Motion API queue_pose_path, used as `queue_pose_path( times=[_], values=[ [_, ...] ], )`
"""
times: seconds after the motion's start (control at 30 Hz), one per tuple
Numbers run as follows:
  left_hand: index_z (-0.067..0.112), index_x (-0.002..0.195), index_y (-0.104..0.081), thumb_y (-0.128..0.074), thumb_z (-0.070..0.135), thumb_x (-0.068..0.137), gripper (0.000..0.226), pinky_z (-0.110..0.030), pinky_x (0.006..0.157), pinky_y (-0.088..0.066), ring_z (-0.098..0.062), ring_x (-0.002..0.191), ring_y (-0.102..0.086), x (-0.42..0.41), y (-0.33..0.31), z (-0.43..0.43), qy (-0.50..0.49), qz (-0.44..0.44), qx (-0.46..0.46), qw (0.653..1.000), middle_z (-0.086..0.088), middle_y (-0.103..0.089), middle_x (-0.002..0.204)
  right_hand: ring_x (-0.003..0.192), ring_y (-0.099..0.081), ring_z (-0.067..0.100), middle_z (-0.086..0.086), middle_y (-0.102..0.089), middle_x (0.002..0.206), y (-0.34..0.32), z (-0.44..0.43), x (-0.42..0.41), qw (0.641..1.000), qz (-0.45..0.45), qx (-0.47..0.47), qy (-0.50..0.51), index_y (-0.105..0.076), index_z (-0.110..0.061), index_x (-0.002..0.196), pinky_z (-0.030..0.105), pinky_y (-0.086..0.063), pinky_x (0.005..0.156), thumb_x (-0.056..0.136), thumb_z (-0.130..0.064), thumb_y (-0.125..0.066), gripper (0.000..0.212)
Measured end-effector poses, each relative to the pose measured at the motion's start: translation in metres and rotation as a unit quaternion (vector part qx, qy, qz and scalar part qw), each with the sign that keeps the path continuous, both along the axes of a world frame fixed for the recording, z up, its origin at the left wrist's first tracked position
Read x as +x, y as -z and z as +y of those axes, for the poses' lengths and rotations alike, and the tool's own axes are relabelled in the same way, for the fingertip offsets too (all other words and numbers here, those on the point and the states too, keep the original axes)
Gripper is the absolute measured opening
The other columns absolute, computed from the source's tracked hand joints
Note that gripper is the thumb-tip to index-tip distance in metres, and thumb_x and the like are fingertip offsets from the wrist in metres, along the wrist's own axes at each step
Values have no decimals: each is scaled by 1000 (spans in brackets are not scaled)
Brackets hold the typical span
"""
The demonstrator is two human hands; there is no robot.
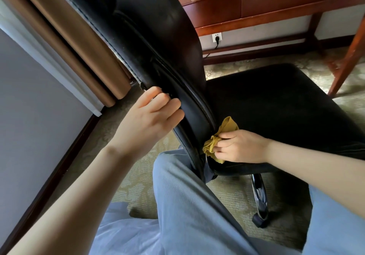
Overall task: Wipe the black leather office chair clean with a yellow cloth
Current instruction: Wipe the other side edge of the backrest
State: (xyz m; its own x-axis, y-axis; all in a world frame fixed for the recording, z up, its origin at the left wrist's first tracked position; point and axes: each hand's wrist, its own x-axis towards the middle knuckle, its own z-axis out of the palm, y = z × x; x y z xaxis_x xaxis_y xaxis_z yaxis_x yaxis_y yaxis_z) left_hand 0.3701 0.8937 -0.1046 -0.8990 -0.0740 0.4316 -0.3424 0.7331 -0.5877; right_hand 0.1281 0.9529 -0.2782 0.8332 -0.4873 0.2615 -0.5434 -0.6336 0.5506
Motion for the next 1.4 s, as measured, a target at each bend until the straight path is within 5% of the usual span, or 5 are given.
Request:
queue_pose_path(
  times=[0.47,0.77,1.07,1.27,1.4],
  values=[
    [4,74,-61,-42,-15,89,30,-34,80,-39,-23,76,-37,1,2,-4,7,6,-6,1000,-9,-53,72,100,-67,14,0,-73,99,-77,-10,-7,978,-173,-100,-60,-73,-10,87,31,-50,97,91,-4,-63,13],
    [4,72,-63,-46,-14,88,29,-34,81,-39,-24,78,-40,3,2,-6,17,-1,-1,1000,-9,-56,71,97,-68,18,2,-74,96,-36,-9,1,958,-270,-92,-14,-75,-9,81,32,-44,102,89,-6,-67,12],
    [3,73,-64,-48,-14,86,27,-35,81,-39,-25,79,-40,2,1,-5,10,-7,9,1000,-10,-58,72,105,-57,16,2,-74,98,-20,-6,4,956,-281,-83,15,-75,-9,88,32,-36,105,89,-6,-64,11],
    [4,75,-64,-43,-13,89,30,-34,83,-38,-24,81,-40,2,0,-3,4,-9,17,1000,-9,-58,74,93,-66,15,-2,-72,91,10,11,-6,977,-202,17,66,-71,-11,87,29,-41,102,96,-2,-50,24],
    [3,76,-65,-40,-13,90,33,-35,83,-38,-24,80,-39,2,0,-3,1,-10,25,1000,-10,-59,73,86,-65,15,-1,-71,85,27,17,3,970,-225,32,89,-70,-11,85,30,-45,99,95,0,-47,28]
  ],
)
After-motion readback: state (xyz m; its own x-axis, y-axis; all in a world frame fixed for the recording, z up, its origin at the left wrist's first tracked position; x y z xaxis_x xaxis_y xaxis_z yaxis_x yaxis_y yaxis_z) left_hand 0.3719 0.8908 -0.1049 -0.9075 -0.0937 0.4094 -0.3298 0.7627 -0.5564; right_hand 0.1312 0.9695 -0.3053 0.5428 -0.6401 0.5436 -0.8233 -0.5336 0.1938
